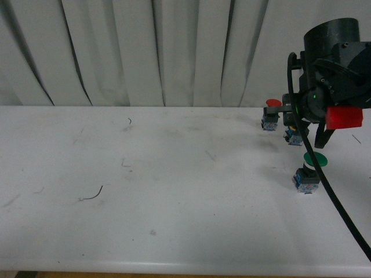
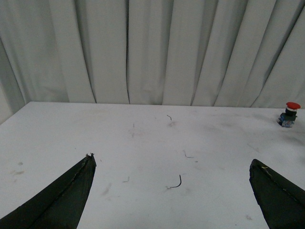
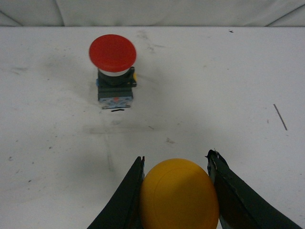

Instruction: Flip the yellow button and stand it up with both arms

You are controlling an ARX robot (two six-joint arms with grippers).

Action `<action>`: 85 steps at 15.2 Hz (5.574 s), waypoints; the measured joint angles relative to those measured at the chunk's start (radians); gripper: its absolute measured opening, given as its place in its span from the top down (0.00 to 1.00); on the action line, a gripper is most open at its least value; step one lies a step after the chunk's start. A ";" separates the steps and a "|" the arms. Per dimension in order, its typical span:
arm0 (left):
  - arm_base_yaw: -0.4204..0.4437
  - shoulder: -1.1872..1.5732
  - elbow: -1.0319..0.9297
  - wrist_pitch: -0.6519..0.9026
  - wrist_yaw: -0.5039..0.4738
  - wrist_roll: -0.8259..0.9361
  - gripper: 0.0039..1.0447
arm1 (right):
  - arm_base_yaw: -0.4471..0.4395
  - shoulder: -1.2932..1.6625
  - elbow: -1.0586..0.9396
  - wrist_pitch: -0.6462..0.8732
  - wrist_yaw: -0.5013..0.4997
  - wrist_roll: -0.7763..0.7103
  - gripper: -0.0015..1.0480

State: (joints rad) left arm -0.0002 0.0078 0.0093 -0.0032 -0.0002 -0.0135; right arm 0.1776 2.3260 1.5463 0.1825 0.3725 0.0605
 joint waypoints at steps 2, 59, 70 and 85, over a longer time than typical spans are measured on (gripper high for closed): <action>0.000 0.000 0.000 0.000 0.000 0.000 0.06 | 0.014 0.026 0.020 0.007 0.016 0.000 0.66; 0.000 0.000 0.000 0.000 -0.001 0.000 0.06 | -0.178 -2.285 -1.504 -0.195 -0.375 -0.055 0.98; 0.000 0.000 0.000 0.000 0.000 0.000 0.06 | -0.178 -2.322 -1.534 -0.187 -0.372 -0.058 0.96; 0.000 0.000 0.000 0.000 0.000 0.000 0.06 | -0.178 -2.322 -1.534 -0.187 -0.372 -0.058 0.06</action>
State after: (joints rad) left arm -0.0002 0.0078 0.0093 -0.0032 -0.0002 -0.0139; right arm -0.0002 0.0036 0.0120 -0.0040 0.0002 0.0029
